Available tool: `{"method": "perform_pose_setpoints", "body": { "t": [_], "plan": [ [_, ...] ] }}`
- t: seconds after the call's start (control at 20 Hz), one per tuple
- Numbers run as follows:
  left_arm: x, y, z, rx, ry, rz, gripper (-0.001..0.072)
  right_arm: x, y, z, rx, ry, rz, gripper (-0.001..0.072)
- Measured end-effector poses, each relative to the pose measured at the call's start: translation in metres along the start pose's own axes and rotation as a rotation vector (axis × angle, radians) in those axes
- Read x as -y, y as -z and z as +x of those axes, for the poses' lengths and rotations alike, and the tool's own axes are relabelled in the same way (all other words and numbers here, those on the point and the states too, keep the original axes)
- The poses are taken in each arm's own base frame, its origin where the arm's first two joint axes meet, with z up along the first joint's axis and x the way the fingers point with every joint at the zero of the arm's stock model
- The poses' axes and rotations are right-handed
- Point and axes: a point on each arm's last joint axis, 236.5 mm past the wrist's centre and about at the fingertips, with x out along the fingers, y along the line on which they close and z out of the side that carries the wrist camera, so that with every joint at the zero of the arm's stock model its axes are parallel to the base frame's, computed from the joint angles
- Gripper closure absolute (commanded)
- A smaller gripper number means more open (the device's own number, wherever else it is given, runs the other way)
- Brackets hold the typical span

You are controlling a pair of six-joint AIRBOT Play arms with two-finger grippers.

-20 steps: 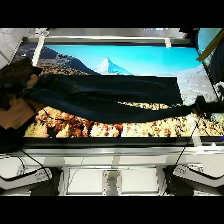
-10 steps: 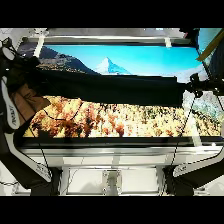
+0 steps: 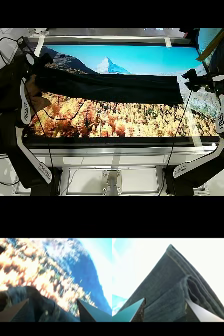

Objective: Fold the clothes and pants, and hang the long-sleeved shirts on hangers.

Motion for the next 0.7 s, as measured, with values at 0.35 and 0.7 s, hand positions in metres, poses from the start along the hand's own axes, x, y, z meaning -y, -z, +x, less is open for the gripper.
{"method": "perform_pose_setpoints", "body": {
  "t": [0.35,0.7],
  "plan": [
    [0.072,-0.036,-0.072,0.081,0.128,0.116,0.0032,0.054,0.017,-0.021,-0.173,0.16,-0.13,0.0188],
    [0.201,0.061,-0.11,-0.072,0.336,0.591,0.0033,0.082,0.042,-0.002,-0.357,0.126,-0.196,0.0202]
  ]
}}
